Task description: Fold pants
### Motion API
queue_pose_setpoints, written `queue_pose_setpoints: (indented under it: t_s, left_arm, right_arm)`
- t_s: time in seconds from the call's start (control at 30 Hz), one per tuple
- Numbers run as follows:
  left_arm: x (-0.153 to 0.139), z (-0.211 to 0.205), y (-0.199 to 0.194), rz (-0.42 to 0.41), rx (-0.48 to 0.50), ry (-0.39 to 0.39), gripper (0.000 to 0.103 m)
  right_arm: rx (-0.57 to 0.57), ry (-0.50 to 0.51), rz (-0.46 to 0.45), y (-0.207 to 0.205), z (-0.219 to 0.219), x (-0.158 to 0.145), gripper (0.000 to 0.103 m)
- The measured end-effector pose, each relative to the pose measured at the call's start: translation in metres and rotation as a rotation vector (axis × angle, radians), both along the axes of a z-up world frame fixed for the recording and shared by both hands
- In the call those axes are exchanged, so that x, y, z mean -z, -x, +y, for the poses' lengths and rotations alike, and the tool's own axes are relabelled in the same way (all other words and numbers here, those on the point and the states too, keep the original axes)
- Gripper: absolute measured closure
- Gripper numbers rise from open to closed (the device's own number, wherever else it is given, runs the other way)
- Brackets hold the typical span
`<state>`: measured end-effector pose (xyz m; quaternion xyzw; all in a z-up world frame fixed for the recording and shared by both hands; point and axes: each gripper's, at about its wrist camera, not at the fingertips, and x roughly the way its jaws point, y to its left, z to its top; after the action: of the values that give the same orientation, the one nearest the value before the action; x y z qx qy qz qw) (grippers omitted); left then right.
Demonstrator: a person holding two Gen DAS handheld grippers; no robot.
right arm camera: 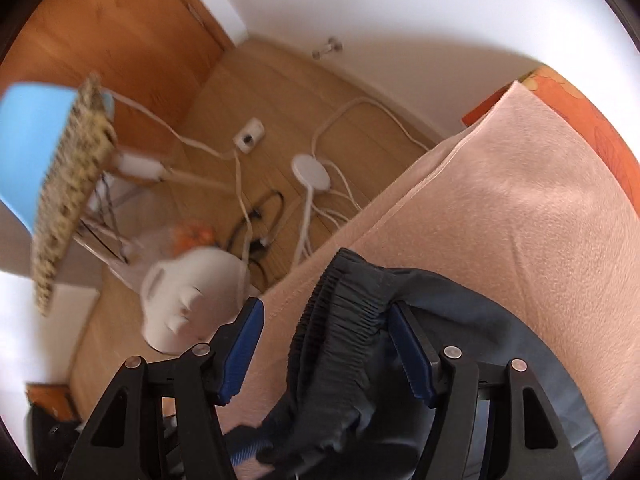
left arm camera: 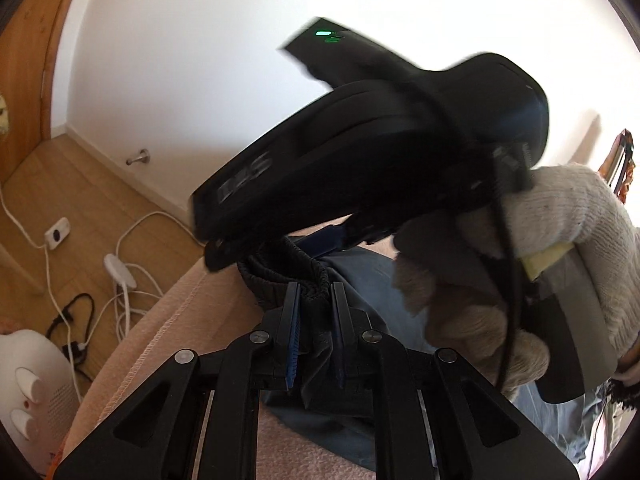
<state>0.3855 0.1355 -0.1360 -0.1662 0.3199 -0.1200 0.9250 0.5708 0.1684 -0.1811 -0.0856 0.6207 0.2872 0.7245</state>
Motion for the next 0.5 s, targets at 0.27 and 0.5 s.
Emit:
queue_pose_setpoints:
  t_s: [0.27,0.5]
  left_arm:
    - [-0.001,-0.004,0.001,-0.008,0.012,-0.019,0.091]
    - [-0.012,-0.012,0.020,-0.023,-0.042,-0.129,0.050]
  right_arm:
    - [-0.049,0.113,-0.062,0.005,0.004,0.004,0.072]
    - [0.087,-0.089,-0.015,0.000,-0.042,-0.012,0.089]
